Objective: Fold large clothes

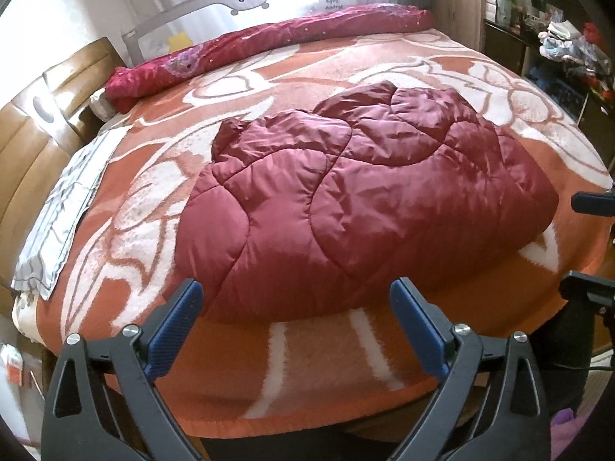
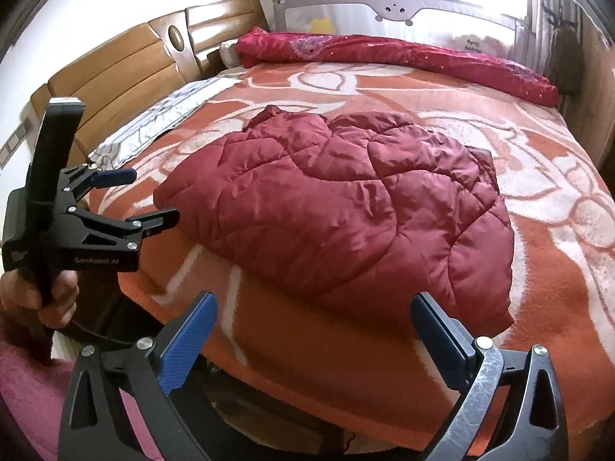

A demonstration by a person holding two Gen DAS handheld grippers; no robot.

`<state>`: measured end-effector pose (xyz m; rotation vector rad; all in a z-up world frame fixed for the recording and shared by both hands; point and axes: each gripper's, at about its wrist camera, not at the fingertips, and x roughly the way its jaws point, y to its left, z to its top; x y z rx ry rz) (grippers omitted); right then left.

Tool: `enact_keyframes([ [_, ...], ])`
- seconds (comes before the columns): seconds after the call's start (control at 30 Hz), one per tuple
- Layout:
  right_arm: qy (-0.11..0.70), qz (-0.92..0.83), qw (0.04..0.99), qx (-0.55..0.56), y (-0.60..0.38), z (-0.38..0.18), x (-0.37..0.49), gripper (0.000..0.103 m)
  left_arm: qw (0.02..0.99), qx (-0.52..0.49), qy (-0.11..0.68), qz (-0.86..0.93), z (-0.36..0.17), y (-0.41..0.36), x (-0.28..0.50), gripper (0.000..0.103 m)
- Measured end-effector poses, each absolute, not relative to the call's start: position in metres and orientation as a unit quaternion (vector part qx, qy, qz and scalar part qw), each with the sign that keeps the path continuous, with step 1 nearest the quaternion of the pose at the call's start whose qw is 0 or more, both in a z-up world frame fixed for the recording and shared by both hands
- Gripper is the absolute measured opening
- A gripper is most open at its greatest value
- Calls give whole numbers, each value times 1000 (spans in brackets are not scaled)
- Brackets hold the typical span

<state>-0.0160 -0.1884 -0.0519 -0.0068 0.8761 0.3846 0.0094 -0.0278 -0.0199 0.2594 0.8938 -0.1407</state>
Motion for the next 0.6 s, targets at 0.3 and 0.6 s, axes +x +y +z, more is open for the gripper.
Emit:
enact_keyframes([
  [0.3, 434, 175, 884, 9, -190, -65, 7, 101, 886, 111, 445, -71, -28, -32, 26, 99],
  [0.6, 439, 170, 882, 13, -193, -69, 23, 101, 888, 88, 445, -69, -26, -29, 42, 99],
])
